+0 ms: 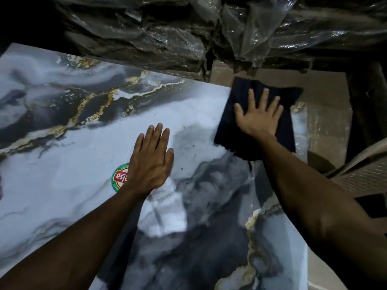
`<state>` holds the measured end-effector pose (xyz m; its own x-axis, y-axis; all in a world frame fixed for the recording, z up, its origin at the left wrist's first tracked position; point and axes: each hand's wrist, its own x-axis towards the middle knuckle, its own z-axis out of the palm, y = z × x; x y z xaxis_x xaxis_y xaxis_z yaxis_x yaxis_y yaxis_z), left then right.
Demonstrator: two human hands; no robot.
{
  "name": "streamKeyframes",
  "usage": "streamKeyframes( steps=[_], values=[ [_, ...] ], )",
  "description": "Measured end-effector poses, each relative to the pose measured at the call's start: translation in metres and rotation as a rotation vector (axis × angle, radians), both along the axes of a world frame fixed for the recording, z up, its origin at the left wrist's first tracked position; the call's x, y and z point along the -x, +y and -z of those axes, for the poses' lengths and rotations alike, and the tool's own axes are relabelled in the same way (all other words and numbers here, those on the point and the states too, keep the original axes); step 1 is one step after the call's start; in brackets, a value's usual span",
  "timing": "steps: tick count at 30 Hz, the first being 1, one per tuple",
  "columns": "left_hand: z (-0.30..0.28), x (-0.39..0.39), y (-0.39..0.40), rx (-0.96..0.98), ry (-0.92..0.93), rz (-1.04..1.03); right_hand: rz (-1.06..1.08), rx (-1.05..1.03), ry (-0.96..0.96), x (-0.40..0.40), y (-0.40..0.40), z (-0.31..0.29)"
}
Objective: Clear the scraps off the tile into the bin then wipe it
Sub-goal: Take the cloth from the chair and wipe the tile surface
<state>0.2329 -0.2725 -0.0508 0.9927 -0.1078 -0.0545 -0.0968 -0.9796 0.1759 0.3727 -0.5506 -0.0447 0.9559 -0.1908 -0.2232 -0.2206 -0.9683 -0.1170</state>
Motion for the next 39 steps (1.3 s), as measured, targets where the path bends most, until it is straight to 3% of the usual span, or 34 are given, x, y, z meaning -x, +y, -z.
streamKeyframes(
  steps=[3, 7, 11, 16, 23, 26, 29, 34, 39],
  values=[
    [0.002, 0.000, -0.001, 0.022, -0.012, -0.011, -0.170, 0.001, -0.022, 0.013, 0.051, 0.003],
    [-0.002, 0.003, -0.002, 0.074, -0.050, -0.019, -0.342, -0.034, -0.121, 0.103, 0.104, 0.009],
    [-0.007, 0.004, -0.002, 0.217, -0.038, -0.054, -0.333, -0.085, -0.147, 0.223, 0.117, 0.011],
    [-0.016, 0.013, 0.007, 0.383, -0.054, -0.092, -0.189, 0.029, -0.089, 0.343, 0.072, 0.007],
    [-0.019, 0.091, 0.062, 0.126, 0.011, 0.014, 0.175, 0.025, 0.062, 0.301, 0.033, -0.012],
    [-0.020, 0.130, 0.090, 0.067, -0.012, 0.000, 0.125, -0.002, 0.079, 0.264, 0.072, -0.015],
    [-0.021, 0.159, 0.110, 0.049, -0.025, -0.045, -0.071, 0.014, 0.103, 0.258, 0.138, -0.012],
    [-0.016, 0.183, 0.140, 0.020, -0.007, -0.085, -0.208, -0.014, -0.076, 0.354, 0.215, 0.001],
    [-0.004, 0.194, 0.146, -0.018, 0.039, -0.063, -0.106, 0.048, -0.103, 0.437, 0.169, 0.009]
  ],
)
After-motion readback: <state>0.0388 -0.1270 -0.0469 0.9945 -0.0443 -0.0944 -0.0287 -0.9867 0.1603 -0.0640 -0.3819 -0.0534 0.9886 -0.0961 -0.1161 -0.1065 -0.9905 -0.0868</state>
